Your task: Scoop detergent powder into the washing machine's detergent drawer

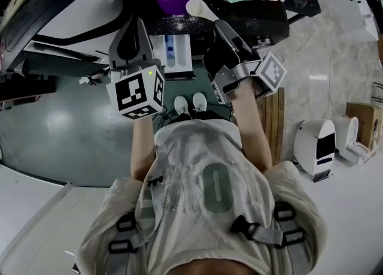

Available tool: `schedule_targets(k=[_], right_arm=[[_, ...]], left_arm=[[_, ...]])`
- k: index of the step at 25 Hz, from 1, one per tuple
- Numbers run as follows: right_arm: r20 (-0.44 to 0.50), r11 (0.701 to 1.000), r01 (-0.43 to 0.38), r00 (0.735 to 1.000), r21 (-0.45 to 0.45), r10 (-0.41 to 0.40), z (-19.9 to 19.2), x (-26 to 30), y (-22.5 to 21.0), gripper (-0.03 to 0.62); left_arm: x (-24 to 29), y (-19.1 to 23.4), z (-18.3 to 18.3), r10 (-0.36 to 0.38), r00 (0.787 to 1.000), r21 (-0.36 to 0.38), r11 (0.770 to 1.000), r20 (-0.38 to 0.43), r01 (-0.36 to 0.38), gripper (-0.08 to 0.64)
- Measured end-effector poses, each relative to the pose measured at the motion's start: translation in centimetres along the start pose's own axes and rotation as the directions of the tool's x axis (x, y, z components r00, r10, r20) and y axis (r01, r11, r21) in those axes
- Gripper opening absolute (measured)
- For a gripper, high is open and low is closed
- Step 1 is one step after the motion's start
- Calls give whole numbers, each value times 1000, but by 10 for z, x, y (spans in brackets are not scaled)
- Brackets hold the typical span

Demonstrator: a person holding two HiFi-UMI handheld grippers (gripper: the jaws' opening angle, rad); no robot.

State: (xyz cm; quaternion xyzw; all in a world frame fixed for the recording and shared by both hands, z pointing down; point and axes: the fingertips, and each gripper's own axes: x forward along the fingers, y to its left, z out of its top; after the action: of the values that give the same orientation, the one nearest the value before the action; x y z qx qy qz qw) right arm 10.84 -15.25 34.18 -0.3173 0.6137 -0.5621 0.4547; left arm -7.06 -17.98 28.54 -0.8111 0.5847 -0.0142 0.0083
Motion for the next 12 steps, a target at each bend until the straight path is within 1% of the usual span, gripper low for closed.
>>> schedule_targets(k=[8,12], right_arm=[[-67,999,53,996,-6,-53,-20,-7,-33,9],[-90,996,90,992,-7,-90,-28,-13,-54,9]], left_arm=[[-13,25,-14,49,999,-8,999,-20,-49,20],[-19,36,-26,80,996,-7,997,-48,-80,20]])
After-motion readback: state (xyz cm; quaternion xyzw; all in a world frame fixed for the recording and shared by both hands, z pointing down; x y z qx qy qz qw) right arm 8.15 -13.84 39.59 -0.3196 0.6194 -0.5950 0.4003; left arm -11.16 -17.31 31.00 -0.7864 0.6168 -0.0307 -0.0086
